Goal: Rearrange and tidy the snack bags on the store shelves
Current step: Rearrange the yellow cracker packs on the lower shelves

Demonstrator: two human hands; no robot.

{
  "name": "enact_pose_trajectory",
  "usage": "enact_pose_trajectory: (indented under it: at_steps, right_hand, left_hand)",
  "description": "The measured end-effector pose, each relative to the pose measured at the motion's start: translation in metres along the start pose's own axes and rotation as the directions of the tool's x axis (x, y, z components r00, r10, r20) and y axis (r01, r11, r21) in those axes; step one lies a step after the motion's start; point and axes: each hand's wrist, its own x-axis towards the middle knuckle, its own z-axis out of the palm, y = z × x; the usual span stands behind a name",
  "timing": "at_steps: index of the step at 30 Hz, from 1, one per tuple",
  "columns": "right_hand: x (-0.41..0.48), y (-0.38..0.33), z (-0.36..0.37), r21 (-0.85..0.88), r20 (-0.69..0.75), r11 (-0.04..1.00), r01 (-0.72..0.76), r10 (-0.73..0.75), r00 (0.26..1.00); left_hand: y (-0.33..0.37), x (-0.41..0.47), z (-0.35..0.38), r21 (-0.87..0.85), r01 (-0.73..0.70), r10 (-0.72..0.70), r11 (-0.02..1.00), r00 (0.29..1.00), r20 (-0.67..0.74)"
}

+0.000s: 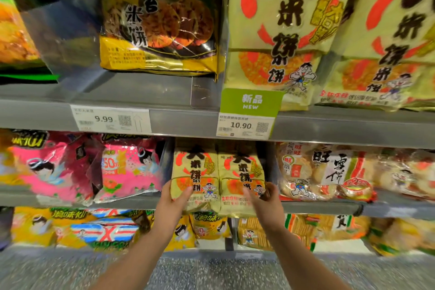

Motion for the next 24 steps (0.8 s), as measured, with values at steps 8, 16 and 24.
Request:
enact_pose_trajectory:
  at_steps: [8,16,24]
  right_hand:
    - [-0.009,-0.004,-0.020,-0.167,0.044,0.979,-0.115,0.124,0.991]
    - [-0.093,-0.013,-0.052,0.000,-0.070,0.997,-0.077,0.077,0.995]
    - [-0.224,-0.028,-0.106,0.002,-0.071,0.999,-0.053,0.053,0.996]
  left_hand:
    - [0.013,-0.046,-0.004,-0.206,0.234,-0.212,0.950,0.970,0.121]
    - [0.025,-0.120,-0.011,-0.249,0.125,-0.122,0.960,0.992,0.025]
    - [0.050,-0.249,-0.033,-0.233,0.107,-0.111,0.967,0.994,-0.005]
